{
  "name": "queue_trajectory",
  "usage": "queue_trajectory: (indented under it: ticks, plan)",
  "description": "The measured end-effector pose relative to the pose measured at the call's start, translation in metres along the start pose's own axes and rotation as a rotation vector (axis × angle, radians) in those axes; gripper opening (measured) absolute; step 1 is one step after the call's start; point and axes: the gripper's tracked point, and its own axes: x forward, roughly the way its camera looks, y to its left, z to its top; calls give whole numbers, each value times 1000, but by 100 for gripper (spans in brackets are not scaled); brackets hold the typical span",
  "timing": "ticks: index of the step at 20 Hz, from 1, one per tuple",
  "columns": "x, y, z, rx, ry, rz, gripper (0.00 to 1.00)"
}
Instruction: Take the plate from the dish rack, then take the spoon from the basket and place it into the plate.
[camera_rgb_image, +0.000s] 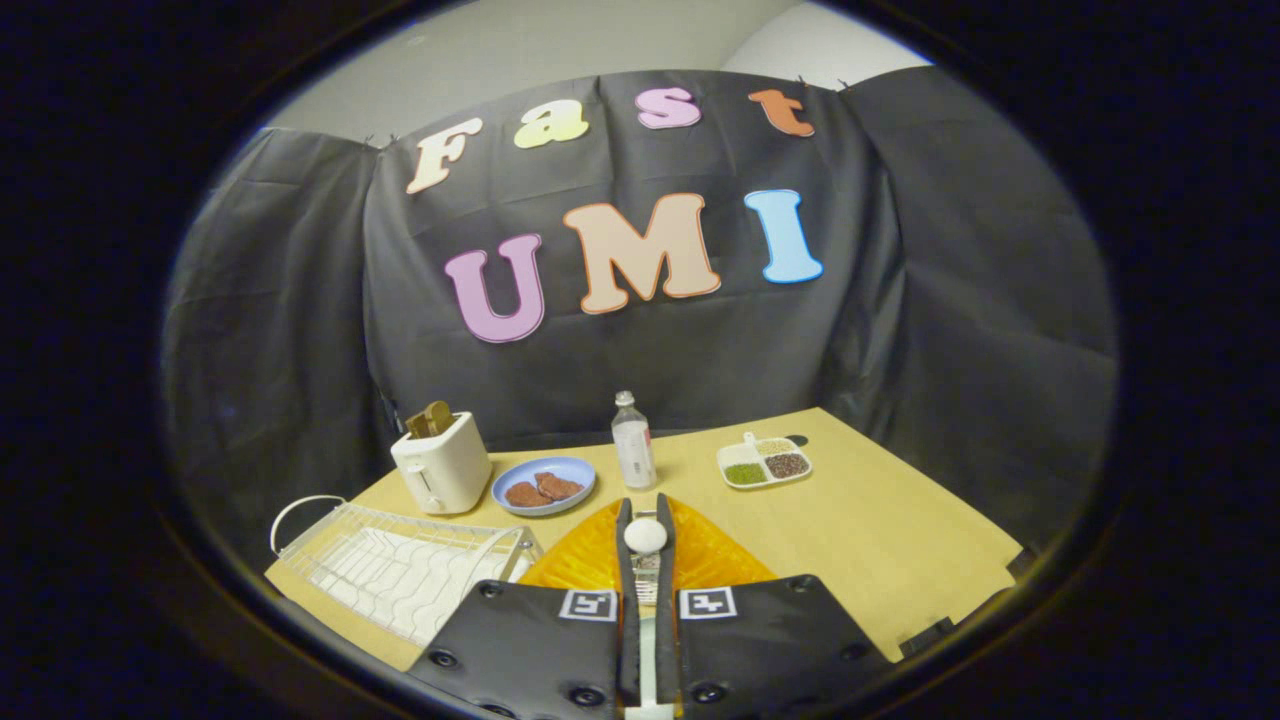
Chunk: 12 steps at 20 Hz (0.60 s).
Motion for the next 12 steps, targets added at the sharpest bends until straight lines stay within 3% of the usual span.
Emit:
queue_trajectory:
  ticks: [12]
  plan:
    - [-51,-8,-35,35,58,-54,9]
